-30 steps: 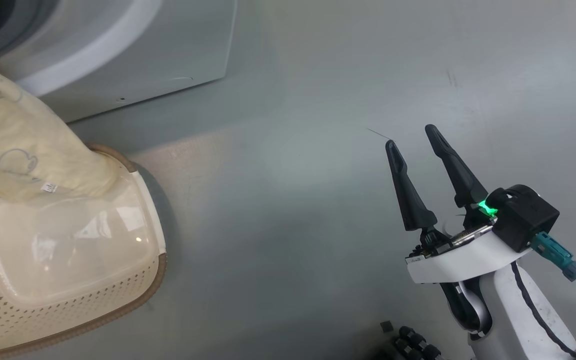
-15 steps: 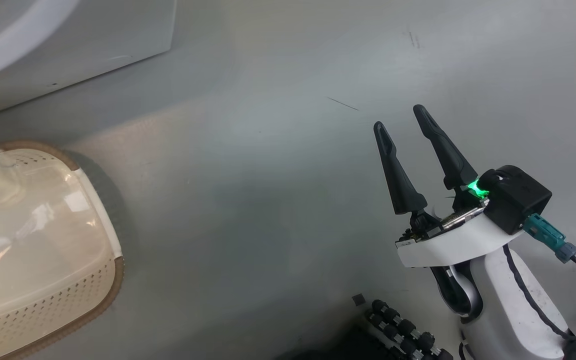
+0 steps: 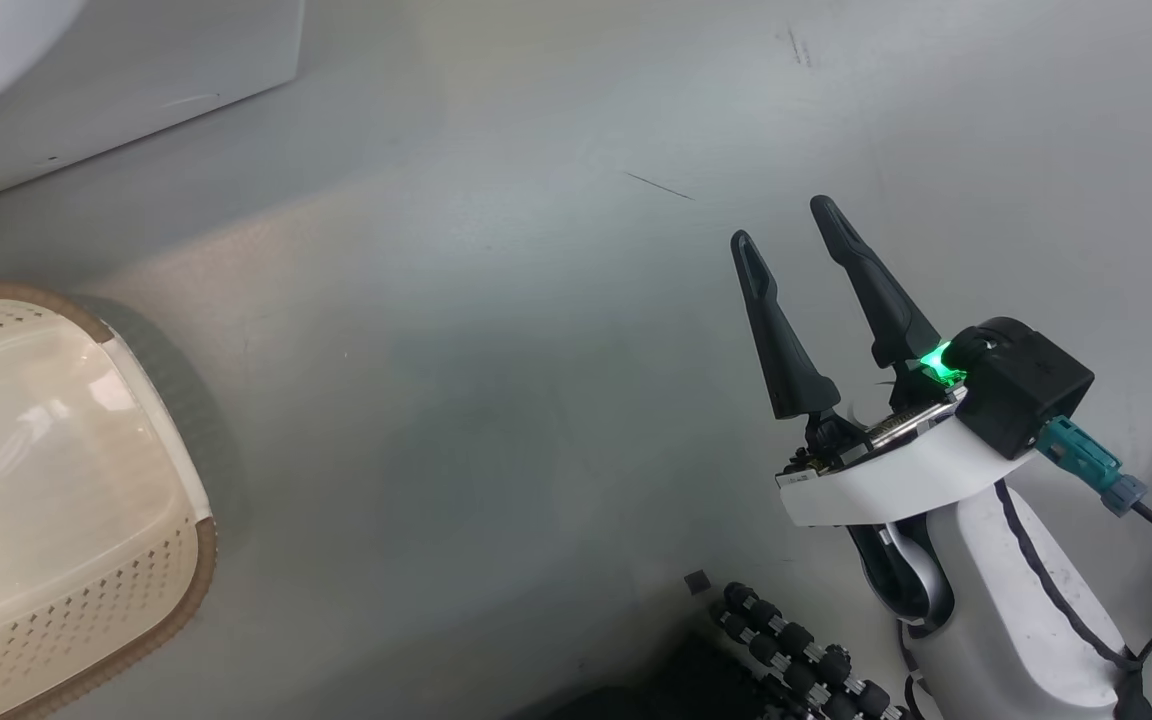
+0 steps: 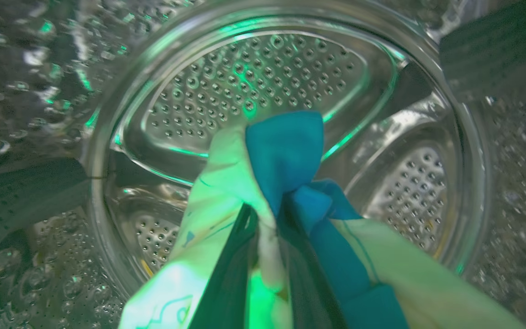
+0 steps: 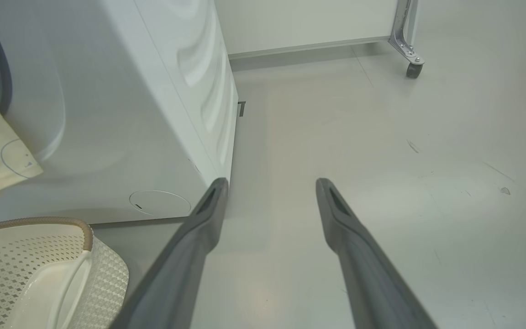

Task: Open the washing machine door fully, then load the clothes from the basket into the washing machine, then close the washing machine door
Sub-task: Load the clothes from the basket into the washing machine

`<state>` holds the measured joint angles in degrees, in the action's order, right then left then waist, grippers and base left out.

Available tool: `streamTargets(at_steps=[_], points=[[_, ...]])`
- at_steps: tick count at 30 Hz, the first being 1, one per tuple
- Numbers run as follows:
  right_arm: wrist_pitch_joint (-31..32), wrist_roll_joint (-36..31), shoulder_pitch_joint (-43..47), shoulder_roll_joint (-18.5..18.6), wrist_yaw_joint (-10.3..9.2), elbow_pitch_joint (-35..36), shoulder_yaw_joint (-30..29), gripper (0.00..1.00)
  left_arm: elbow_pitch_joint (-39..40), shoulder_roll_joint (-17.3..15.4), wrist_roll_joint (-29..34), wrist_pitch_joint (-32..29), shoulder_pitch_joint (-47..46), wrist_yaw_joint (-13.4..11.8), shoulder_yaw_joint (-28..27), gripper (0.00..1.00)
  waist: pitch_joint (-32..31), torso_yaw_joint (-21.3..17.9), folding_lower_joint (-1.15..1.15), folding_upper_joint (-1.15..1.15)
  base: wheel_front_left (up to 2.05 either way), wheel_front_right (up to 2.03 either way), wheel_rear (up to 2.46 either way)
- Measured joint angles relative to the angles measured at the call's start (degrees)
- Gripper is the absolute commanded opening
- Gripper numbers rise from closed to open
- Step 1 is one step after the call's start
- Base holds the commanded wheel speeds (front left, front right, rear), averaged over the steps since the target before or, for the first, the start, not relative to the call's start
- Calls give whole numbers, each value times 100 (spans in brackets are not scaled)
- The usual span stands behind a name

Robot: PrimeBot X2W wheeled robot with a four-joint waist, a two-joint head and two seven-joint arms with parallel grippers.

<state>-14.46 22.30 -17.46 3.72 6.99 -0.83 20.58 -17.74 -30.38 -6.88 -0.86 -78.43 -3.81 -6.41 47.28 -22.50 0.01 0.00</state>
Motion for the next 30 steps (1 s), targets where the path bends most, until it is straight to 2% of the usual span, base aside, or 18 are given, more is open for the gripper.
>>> streamTargets(at_steps=[5,9,14,18,23,24,25,26,30], points=[[0,43,-24,-2,0,33,-53,100,42,69,136,272,-120,-51,98,0,78,3,0,0,0,0,0],[-1,45,-119,-7,0,40,-33,100,-240,111,235,285,0,-52,197,0,140,55,0,0,0,0,0],[-3,47,-172,-13,0,40,-54,100,-722,318,111,-45,432,-102,126,0,159,107,0,0,0,0,0],[-4,46,-185,-1,0,45,-209,100,-856,476,42,-243,436,-102,127,0,173,195,0,0,0,0,0],[-4,46,-204,-1,0,35,-154,100,-1214,672,-379,-672,446,-102,-36,0,157,323,0,0,0,0,0],[-4,46,-207,-2,0,30,-138,100,-1285,692,-441,-736,454,-103,-76,37,143,337,0,0,0,0,0],[-4,46,-207,-2,0,30,-138,100,-1285,692,-441,-736,454,-103,-76,87,143,337,0,0,0,0,0],[-4,46,-209,-2,0,33,-130,100,-1304,691,-445,-794,455,-103,-80,100,130,351,0,0,0,0,0],[-4,46,-213,-1,0,27,-140,100,-1294,665,-445,-813,449,-114,-99,100,92,390,0,0,0,0,0]])
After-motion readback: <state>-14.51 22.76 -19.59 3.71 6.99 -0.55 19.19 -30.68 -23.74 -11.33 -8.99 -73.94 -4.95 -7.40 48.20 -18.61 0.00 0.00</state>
